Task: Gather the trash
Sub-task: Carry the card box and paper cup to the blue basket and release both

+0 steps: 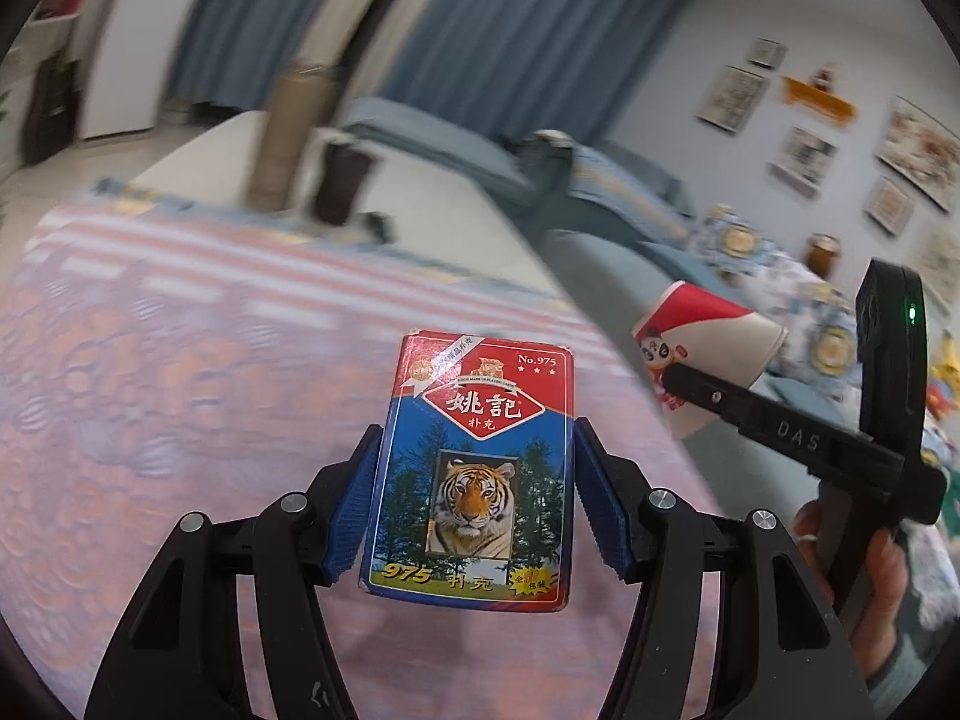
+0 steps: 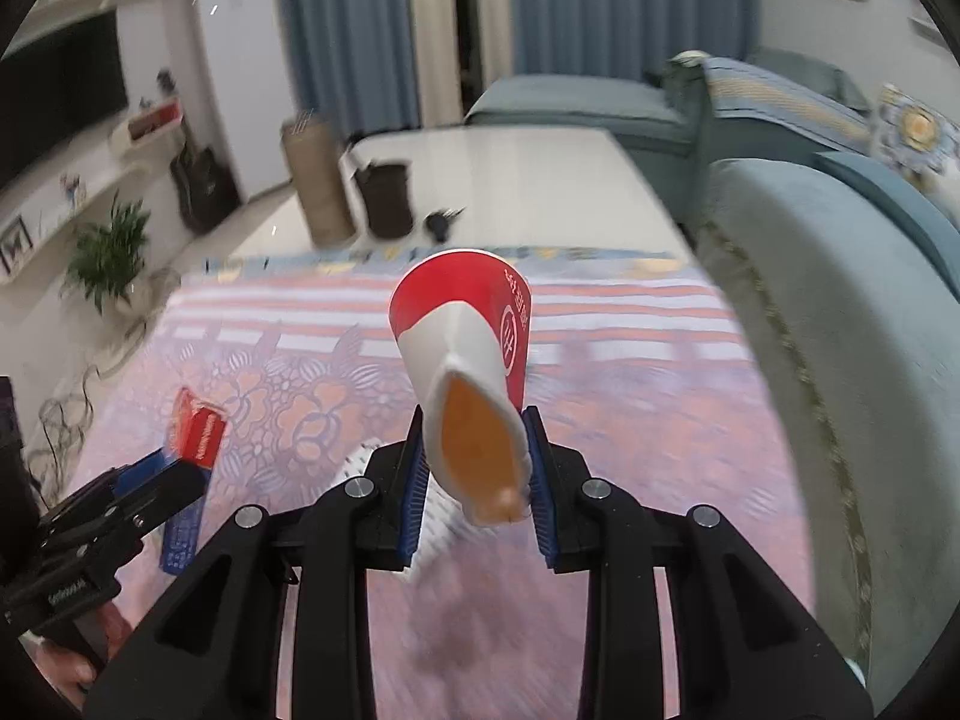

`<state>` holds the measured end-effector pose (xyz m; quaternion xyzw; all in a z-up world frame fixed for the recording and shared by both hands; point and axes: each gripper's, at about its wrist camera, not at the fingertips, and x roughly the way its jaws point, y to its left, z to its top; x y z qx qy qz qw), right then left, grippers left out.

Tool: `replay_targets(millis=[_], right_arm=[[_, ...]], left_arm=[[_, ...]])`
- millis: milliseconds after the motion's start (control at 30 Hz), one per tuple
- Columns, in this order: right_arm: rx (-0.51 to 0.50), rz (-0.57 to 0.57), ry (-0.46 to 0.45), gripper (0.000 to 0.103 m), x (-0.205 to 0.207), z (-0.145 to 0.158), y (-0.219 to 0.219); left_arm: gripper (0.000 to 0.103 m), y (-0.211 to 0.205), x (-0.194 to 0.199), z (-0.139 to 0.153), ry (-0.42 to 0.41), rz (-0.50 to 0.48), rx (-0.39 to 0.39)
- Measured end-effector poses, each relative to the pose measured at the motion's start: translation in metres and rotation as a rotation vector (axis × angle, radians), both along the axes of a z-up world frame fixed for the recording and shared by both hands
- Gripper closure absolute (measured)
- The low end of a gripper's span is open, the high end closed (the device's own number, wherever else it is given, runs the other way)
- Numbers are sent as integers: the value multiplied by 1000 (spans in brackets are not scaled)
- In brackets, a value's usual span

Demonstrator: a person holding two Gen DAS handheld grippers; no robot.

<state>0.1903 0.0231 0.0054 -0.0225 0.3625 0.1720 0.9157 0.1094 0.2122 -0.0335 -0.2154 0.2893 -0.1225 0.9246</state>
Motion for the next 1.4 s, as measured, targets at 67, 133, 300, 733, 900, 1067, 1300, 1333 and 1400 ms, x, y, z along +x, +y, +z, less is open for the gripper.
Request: replay_targets(millis=[67, 133, 300, 733, 900, 1067, 1300, 1333, 1400], right_arm=[[17, -48, -27, 77, -22, 15, -34], [30, -95, -44, 77, -41, 24, -65], [39, -237, -76, 77, -92, 39, -152], [172, -643, 100, 76, -191, -45, -351], [216, -726, 241, 75, -203, -102, -382], [252, -790, 360, 73, -212, -147, -403], [286, -819, 421, 73, -213, -168, -408], [287, -822, 425, 73, -213, -169, -407], [289, -825, 427, 71, -214, -170, -407]], left_arm=[[44, -24, -4, 15, -23, -53, 1], [44, -56, -7, 31, -49, -113, 12], [44, -134, -12, 58, -74, -264, 7], [44, -346, -18, 33, 79, -644, 68], [44, -394, -17, -9, 185, -728, 107], [44, -423, -22, -47, 262, -788, 167], [43, -426, -17, -69, 332, -824, 157], [42, -425, -15, -69, 333, -819, 151], [40, -421, -15, -66, 326, -824, 122]])
